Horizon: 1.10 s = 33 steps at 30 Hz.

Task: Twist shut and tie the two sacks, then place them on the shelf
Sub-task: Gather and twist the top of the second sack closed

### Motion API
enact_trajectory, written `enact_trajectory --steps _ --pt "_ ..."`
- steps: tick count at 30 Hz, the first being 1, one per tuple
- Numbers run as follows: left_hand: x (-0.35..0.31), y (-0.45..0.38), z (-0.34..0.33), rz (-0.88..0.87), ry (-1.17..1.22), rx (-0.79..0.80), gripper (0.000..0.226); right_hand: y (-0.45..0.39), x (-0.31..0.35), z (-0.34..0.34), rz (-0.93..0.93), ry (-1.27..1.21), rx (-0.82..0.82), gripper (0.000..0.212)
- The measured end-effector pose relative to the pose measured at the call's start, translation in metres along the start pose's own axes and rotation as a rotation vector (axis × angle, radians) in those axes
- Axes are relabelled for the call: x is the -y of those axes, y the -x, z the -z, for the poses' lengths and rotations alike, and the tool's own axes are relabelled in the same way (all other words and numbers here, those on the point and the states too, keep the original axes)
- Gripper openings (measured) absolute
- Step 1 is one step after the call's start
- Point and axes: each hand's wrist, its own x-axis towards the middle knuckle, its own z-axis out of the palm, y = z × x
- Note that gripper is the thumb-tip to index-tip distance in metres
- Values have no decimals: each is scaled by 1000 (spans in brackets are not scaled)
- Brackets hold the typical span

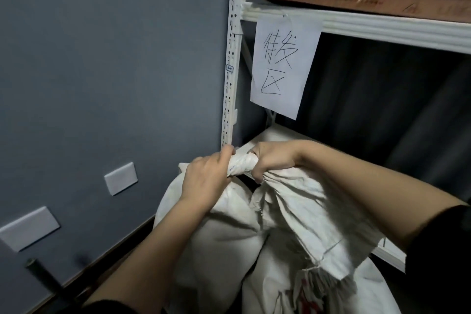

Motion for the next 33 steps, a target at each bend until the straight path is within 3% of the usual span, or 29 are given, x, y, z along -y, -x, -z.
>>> enact_trajectory --steps 1,3,6,10,12,14,16,18,20,24,30,33 --pt "0 2 -3 -47 12 -36 77 1 -1 -1 10 -46 19 22" --pt "-3 5 -8 -138 63 -78 78 0 1 0 21 -123 44 41" --pt "-6 7 -5 -166 82 -139 59 -1 4 4 -35 -108 36 75" --pt "-2 9 -6 -124 114 -96 43 -2 9 6 -71 -7 45 91" --pt "-6 7 -3 -22 184 31 38 0 13 9 -68 251 -62 91" --pt "-3 3 -4 204 338 177 34 6 20 9 -29 681 -343 80" --pt "7 1 -4 426 503 237 28 9 25 -1 122 968 -698 59" --pt "15 -1 -7 590 735 236 22 11 25 -20 360 1056 -940 34" --pt "18 -1 -9 714 1028 209 24 10 16 -39 512 1121 -978 27" --pt "20 0 -3 812 1395 284 27 7 -22 -56 514 1379 -969 53" --pt "18 1 7 637 1673 533 16 -12 -37 -26 509 1437 -1059 72" --pt "20 0 14 566 1674 633 17 -19 -28 -9 585 1402 -1080 59"
